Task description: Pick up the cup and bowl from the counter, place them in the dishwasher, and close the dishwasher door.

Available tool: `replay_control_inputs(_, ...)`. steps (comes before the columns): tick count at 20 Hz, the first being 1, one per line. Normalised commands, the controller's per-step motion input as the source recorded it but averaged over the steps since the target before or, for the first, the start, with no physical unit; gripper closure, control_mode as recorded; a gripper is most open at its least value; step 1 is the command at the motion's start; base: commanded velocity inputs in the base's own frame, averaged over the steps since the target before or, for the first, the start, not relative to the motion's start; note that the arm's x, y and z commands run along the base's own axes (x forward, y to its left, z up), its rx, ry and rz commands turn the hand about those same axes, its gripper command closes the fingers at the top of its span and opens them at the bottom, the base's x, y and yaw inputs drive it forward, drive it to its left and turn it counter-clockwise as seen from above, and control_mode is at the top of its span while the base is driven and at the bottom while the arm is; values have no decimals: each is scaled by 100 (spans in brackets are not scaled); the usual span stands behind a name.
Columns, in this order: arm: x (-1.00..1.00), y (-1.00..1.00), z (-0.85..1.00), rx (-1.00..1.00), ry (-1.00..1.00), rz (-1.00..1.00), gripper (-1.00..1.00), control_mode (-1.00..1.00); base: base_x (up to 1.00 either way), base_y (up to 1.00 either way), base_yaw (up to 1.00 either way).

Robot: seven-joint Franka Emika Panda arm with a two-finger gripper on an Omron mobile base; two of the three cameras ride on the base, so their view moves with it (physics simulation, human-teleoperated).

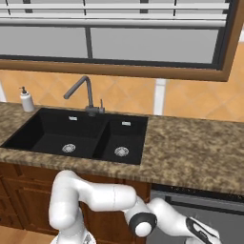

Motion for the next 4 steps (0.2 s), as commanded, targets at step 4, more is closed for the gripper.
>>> replay_control_inputs(4, 40, -19, 0, 0, 4, 14, -100, -100, 0, 0, 0)
